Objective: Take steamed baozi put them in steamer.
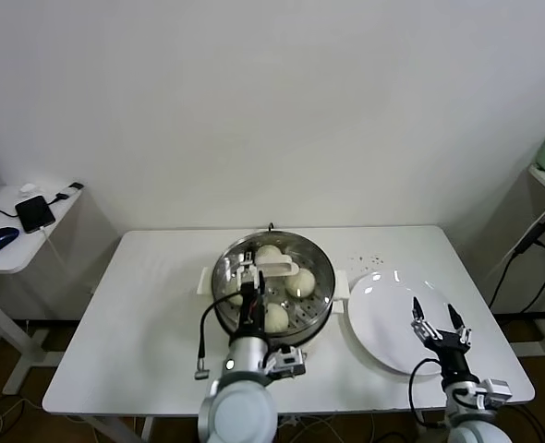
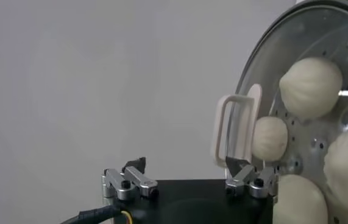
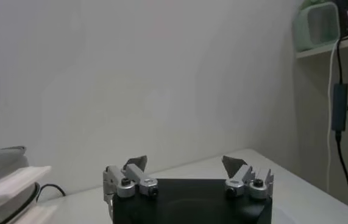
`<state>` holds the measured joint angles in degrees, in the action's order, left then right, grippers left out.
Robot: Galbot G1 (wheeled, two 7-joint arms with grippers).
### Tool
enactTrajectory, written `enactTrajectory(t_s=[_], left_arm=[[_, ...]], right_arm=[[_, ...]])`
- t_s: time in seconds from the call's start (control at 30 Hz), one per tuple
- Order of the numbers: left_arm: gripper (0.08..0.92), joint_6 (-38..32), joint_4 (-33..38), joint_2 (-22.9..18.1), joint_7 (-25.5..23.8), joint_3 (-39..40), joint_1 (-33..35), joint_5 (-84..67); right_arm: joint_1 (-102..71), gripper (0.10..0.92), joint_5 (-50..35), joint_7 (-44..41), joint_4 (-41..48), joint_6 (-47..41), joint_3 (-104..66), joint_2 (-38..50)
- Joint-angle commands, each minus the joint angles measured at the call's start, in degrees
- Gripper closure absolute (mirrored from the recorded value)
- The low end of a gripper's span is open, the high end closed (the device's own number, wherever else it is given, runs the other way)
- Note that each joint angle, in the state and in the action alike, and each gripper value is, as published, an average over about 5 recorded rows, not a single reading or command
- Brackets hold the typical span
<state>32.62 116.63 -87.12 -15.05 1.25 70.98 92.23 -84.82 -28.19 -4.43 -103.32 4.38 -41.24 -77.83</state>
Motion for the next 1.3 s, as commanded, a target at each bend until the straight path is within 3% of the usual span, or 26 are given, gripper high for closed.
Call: enactTrajectory(t_s=[0.03, 0.37, 0.57, 0.77, 1.03, 1.3], left_arm=[[0.177, -1.2, 5.4, 2.2, -0.5, -4.0, 3.8, -1.6], [0.177, -3.5, 10.2, 3.8, 3.8, -16.4, 7.4, -14.1], [0.177, -11.3, 9.0, 3.7, 9.5, -29.3, 8.6, -38.0], [0.177, -20.0, 7.0, 1.5, 12.9, -39.6, 14.3, -60.4], [0.177, -20.6, 5.2, 1.1, 12.2, -38.4, 23.3, -88.8], [0.177, -19.0, 6.0, 1.8, 8.4, -35.0, 31.7, -90.0]], right_arm=[[-0.8, 0.203, 0.0, -0.1, -0.6, 0.3, 2.1, 0.2], [-3.4, 0.203, 4.7, -3.3, -3.0, 4.0, 6.3, 1.0], [-4.6, 0.203, 5.7, -2.9, -4.4, 3.1, 7.4, 1.0], [-6.4, 0.203, 7.3, -1.4, -4.0, 3.1, 7.7, 1.0], [-9.6, 0.203, 10.5, -1.1, -4.6, 3.3, 7.3, 1.2], [-13.3, 0.203, 9.7, -1.7, -6.7, 3.6, 6.6, 3.0]])
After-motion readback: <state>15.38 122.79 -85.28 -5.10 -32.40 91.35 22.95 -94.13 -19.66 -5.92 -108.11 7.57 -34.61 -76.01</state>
